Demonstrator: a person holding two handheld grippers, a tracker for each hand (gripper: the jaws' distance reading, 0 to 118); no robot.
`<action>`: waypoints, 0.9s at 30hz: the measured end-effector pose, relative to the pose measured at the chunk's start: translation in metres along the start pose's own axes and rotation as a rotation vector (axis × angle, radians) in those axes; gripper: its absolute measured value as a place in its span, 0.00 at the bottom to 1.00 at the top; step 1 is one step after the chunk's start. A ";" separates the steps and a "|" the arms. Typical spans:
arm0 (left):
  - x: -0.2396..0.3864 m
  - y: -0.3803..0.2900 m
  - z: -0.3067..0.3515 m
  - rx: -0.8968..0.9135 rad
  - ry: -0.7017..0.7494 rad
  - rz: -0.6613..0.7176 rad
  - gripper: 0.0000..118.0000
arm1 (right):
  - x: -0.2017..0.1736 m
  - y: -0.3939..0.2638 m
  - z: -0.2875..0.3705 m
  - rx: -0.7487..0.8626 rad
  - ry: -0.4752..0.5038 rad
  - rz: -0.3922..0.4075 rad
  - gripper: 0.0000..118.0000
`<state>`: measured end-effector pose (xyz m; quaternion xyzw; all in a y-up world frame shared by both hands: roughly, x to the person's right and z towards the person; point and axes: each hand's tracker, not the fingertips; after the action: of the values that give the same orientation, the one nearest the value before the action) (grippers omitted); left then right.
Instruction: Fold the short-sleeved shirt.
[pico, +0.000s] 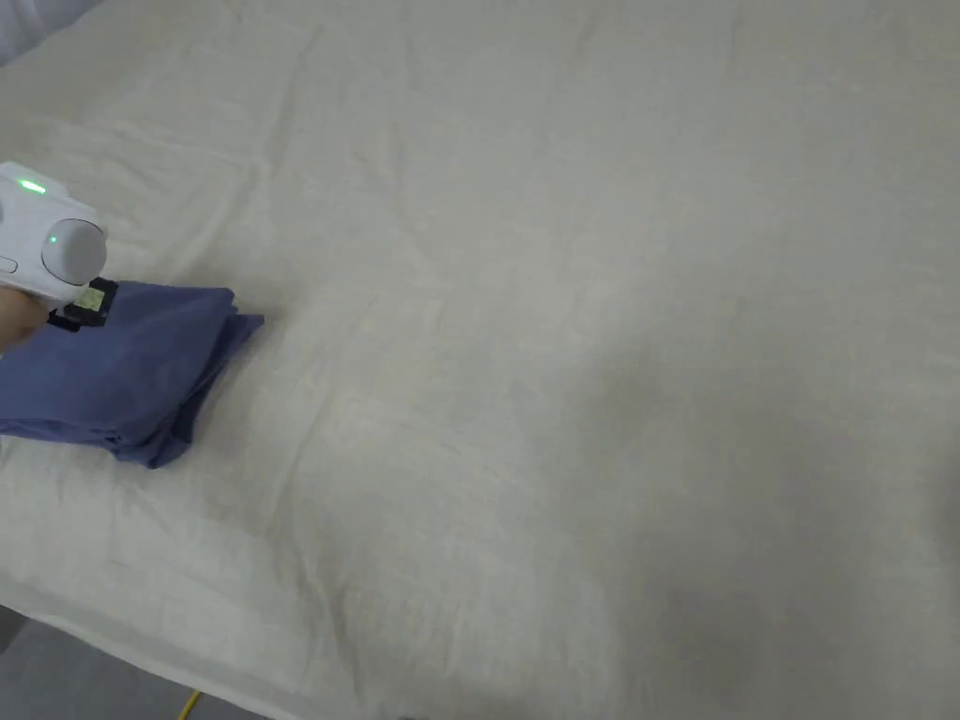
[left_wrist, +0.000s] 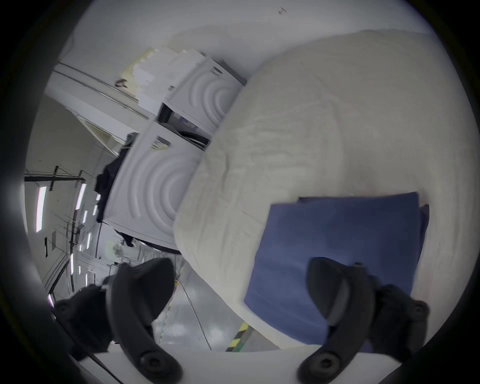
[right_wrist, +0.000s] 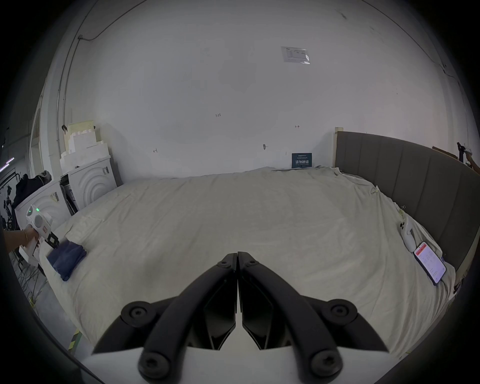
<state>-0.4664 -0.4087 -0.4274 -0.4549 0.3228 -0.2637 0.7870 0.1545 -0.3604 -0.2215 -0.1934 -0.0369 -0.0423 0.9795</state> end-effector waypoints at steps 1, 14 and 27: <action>-0.006 -0.001 0.007 0.028 0.009 0.032 0.93 | 0.001 0.002 0.002 0.007 0.007 0.002 0.00; -0.045 0.025 0.214 0.592 -0.237 0.443 0.91 | 0.045 0.037 0.041 0.131 0.027 0.056 0.00; 0.073 -0.013 0.376 0.955 -0.575 0.380 0.41 | 0.092 0.056 0.059 0.188 -0.010 0.110 0.00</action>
<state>-0.1391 -0.2611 -0.2937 -0.0376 0.0178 -0.1003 0.9941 0.2479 -0.2927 -0.1798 -0.1027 -0.0350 0.0163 0.9940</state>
